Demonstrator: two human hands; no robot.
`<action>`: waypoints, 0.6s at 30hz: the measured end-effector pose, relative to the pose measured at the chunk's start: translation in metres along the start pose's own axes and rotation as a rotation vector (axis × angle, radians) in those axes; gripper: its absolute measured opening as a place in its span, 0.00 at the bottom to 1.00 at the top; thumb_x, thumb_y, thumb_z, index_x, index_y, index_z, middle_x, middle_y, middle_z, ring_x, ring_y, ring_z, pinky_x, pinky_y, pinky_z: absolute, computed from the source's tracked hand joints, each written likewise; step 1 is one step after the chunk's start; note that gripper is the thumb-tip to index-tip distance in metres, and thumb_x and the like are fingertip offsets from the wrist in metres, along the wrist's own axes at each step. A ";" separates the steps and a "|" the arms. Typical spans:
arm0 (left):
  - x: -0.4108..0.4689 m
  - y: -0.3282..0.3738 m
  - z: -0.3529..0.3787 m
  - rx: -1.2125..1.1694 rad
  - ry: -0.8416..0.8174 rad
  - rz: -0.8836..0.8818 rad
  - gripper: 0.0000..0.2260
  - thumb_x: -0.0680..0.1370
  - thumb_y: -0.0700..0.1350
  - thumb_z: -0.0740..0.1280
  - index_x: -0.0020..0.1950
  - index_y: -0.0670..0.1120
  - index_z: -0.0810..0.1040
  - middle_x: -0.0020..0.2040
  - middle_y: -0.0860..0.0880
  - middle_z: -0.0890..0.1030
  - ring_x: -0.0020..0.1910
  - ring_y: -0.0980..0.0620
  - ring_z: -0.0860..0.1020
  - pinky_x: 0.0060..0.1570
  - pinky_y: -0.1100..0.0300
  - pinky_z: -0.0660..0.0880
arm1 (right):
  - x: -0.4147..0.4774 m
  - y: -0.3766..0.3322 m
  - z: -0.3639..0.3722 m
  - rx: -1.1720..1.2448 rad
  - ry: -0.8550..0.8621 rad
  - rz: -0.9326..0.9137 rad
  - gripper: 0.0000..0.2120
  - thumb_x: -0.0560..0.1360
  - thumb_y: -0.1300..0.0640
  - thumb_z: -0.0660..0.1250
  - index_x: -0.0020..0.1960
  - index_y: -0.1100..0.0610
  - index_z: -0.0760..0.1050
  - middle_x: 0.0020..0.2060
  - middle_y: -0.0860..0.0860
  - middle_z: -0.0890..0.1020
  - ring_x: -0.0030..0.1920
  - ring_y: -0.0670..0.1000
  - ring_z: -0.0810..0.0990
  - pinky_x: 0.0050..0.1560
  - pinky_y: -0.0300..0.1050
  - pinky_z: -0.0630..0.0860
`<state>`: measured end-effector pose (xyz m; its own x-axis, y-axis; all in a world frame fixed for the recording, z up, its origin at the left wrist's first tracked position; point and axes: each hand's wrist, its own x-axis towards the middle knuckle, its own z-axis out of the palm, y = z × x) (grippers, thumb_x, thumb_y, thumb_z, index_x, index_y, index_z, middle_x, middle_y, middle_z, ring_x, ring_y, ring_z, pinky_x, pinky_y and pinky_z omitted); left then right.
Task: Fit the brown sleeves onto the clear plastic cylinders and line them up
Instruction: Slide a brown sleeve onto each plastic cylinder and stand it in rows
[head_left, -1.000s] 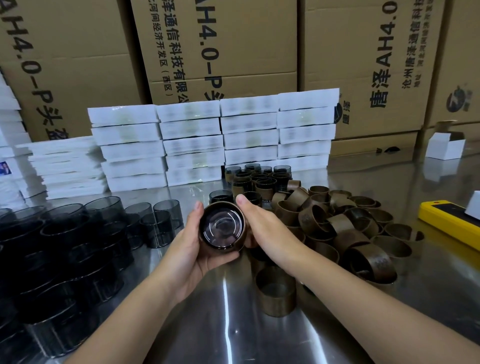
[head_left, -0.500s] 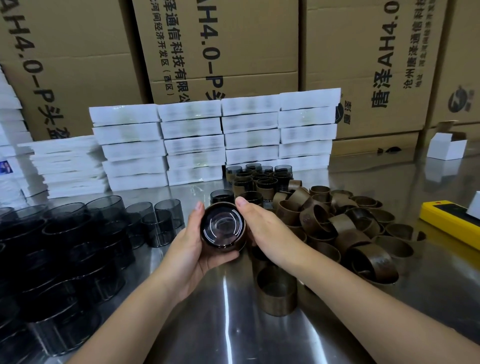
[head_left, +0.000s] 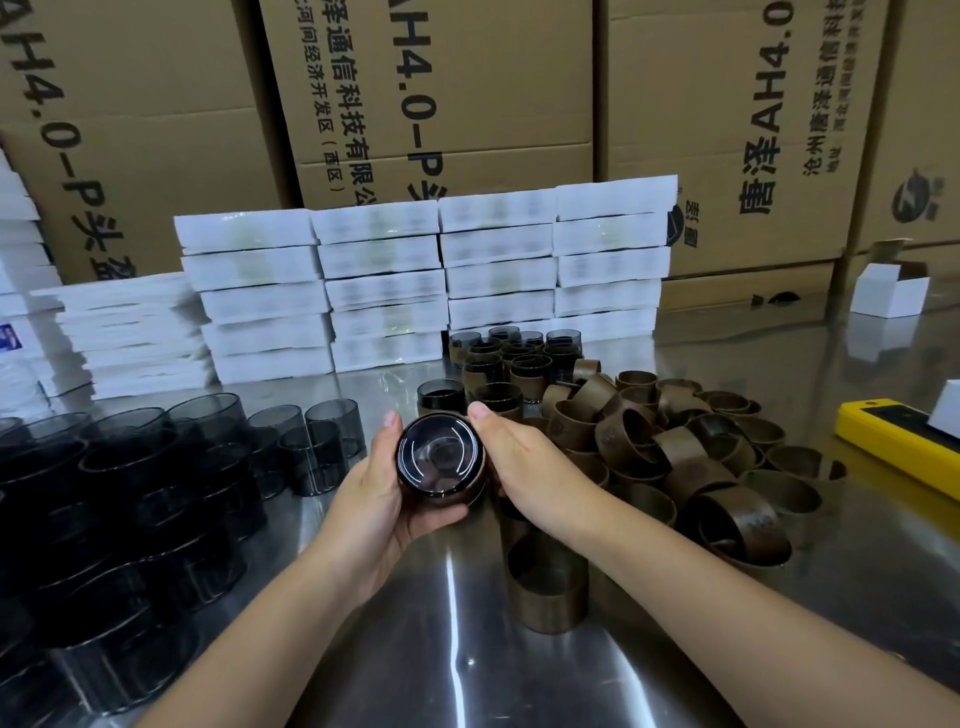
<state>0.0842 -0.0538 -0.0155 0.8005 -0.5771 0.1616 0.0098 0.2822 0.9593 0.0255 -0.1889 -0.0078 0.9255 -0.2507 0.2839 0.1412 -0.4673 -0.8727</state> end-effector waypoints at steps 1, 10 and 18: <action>0.000 0.000 0.000 0.001 0.005 -0.001 0.20 0.70 0.64 0.58 0.41 0.55 0.86 0.45 0.46 0.86 0.44 0.52 0.85 0.31 0.62 0.79 | 0.000 0.000 0.000 -0.003 0.003 -0.006 0.24 0.81 0.41 0.48 0.57 0.52 0.78 0.47 0.43 0.81 0.48 0.37 0.76 0.54 0.34 0.69; 0.001 0.000 0.000 -0.027 0.074 -0.002 0.24 0.69 0.63 0.60 0.50 0.46 0.82 0.43 0.46 0.86 0.39 0.54 0.84 0.28 0.63 0.78 | 0.003 0.002 -0.001 0.042 0.005 -0.031 0.20 0.82 0.46 0.51 0.47 0.53 0.79 0.26 0.32 0.77 0.31 0.29 0.73 0.34 0.21 0.65; 0.010 0.002 -0.006 -0.015 0.337 0.183 0.12 0.79 0.51 0.65 0.44 0.48 0.86 0.40 0.46 0.85 0.40 0.52 0.84 0.35 0.56 0.81 | -0.001 0.002 -0.006 -0.287 0.169 -0.098 0.18 0.82 0.49 0.51 0.66 0.51 0.73 0.60 0.48 0.75 0.64 0.48 0.69 0.63 0.42 0.64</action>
<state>0.0960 -0.0546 -0.0136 0.9419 -0.2326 0.2425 -0.1450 0.3697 0.9177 0.0228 -0.1951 -0.0071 0.8376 -0.3184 0.4439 0.1002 -0.7093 -0.6977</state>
